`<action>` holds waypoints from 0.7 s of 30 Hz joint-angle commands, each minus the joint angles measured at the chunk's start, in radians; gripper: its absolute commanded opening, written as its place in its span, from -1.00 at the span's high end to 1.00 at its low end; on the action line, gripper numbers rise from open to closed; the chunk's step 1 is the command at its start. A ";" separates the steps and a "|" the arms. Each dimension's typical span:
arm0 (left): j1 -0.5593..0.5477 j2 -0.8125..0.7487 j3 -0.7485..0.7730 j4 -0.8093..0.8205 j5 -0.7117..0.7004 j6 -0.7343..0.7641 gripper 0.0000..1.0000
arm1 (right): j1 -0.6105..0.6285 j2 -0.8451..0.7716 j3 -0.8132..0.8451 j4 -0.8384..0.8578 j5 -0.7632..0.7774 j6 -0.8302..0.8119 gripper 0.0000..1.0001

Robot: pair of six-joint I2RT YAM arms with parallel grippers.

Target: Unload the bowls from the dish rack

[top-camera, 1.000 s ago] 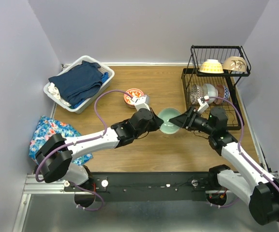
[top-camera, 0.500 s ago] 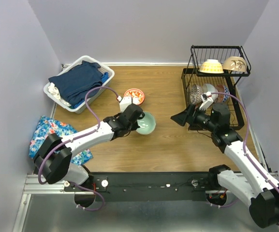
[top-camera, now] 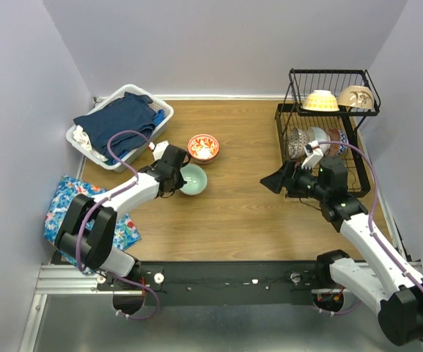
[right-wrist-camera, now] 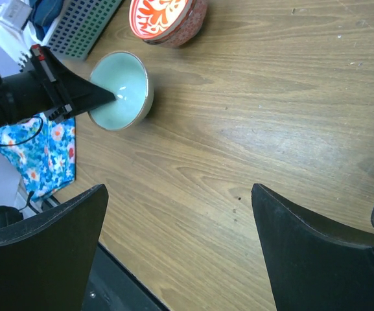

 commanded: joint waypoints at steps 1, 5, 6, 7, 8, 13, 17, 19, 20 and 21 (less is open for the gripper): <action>0.062 0.038 0.015 0.062 0.080 0.019 1.00 | 0.005 0.009 0.037 -0.033 0.030 -0.033 -0.99; 0.101 0.056 0.000 0.090 0.109 0.025 1.00 | 0.007 0.017 0.041 -0.032 0.032 -0.038 -0.99; 0.116 0.059 -0.003 0.093 0.116 0.025 1.00 | 0.007 0.020 0.040 -0.030 0.034 -0.038 -0.99; 0.125 0.059 -0.006 0.098 0.132 0.027 0.94 | 0.007 0.021 0.043 -0.030 0.035 -0.039 -0.99; 0.131 0.061 -0.012 0.105 0.138 0.030 0.90 | 0.007 0.024 0.043 -0.030 0.037 -0.041 -0.99; 0.151 0.056 -0.017 0.104 0.161 0.067 0.40 | 0.007 0.024 0.058 -0.053 0.084 -0.050 -1.00; 0.153 0.021 -0.026 0.092 0.169 0.090 0.07 | 0.005 0.005 0.073 -0.078 0.170 -0.058 -1.00; 0.151 -0.003 -0.034 0.087 0.167 0.110 -0.12 | 0.007 -0.015 0.080 -0.082 0.211 -0.059 -1.00; 0.151 -0.031 -0.040 0.076 0.164 0.116 -0.17 | 0.005 -0.020 0.084 -0.087 0.227 -0.062 -1.00; 0.151 -0.046 -0.043 0.069 0.153 0.123 -0.27 | 0.005 -0.023 0.089 -0.101 0.245 -0.065 -1.00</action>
